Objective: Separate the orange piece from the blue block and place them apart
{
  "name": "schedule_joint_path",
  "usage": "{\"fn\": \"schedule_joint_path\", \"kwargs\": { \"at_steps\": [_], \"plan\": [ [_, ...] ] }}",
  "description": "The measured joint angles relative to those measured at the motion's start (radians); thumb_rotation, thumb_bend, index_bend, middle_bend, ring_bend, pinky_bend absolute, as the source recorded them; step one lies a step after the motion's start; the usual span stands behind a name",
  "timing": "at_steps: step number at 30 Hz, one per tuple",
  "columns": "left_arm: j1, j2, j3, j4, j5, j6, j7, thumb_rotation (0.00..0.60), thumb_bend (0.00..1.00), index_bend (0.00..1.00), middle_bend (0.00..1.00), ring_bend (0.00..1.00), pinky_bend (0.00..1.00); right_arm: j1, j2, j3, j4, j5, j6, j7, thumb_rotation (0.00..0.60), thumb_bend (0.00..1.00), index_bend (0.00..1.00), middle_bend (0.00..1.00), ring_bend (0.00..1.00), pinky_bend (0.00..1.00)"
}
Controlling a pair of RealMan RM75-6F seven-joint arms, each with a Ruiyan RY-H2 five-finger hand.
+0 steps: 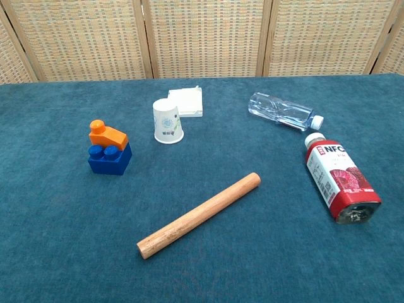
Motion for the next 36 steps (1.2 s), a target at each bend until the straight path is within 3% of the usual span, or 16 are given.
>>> {"fn": "schedule_joint_path", "kwargs": {
  "at_steps": [11,18,23,31,36],
  "plan": [
    [-0.013,0.0,-0.001,0.002,-0.005,-0.026,-0.004,0.6,0.11,0.0,0.0,0.0,0.0,0.003,0.006,-0.002,-0.005,0.007,-0.012,0.0,0.6,0.0,0.0,0.0,0.0,0.0],
    [-0.102,-0.013,-0.055,0.017,-0.044,-0.128,-0.029,0.6,0.11,0.0,0.0,0.0,0.0,0.002,0.009,-0.006,-0.01,-0.003,-0.01,0.004,0.6,0.0,0.0,0.0,0.0,0.0],
    [-0.234,-0.026,-0.119,0.033,-0.102,-0.302,-0.021,0.6,0.11,0.01,0.0,0.0,0.0,0.007,0.003,-0.004,-0.012,0.007,-0.024,-0.012,0.6,0.0,0.0,0.0,0.0,0.0],
    [-0.494,-0.1,-0.206,0.106,-0.254,-0.657,0.032,0.6,0.16,0.17,0.11,0.0,0.0,0.021,-0.015,0.005,-0.009,0.044,-0.058,-0.056,0.6,0.0,0.0,0.0,0.0,0.0],
    [-0.634,-0.194,-0.239,0.199,-0.373,-0.812,0.074,0.6,0.18,0.26,0.17,0.0,0.0,0.027,-0.024,0.011,-0.006,0.062,-0.07,-0.068,0.6,0.0,0.0,0.0,0.0,0.0]
  ]
}}
